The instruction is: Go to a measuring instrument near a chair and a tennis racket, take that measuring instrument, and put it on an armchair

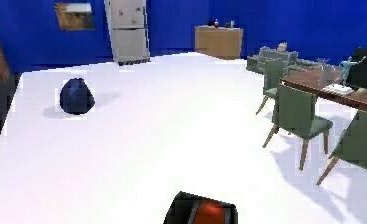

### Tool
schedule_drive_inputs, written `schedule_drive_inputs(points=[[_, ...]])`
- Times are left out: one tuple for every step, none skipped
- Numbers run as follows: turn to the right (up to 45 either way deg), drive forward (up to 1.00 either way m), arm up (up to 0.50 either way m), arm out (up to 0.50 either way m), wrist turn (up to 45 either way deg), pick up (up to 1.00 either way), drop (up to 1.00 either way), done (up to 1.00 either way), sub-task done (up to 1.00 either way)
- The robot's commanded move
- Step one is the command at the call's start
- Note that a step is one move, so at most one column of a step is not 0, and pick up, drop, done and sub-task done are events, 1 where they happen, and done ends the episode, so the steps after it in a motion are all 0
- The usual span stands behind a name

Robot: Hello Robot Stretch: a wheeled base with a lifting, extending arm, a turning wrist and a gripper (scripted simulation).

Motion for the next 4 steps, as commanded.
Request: schedule_drive_inputs(points=[[12.0, 0.00, 0.00, 0.00, 0.0, 0.00, 0.00, 0.00, 0.00], [0.0, 1.00, 0.00, 0.00, 0.0, 0.00, 0.00, 0.00, 0.00], [0.0, 0.80, 0.00, 0.00, 0.0, 0.00, 0.00, 0.00, 0.00], [3.0, 0.00, 0.00, 0.00, 0.0, 0.00, 0.00, 0.00, 0.00]])
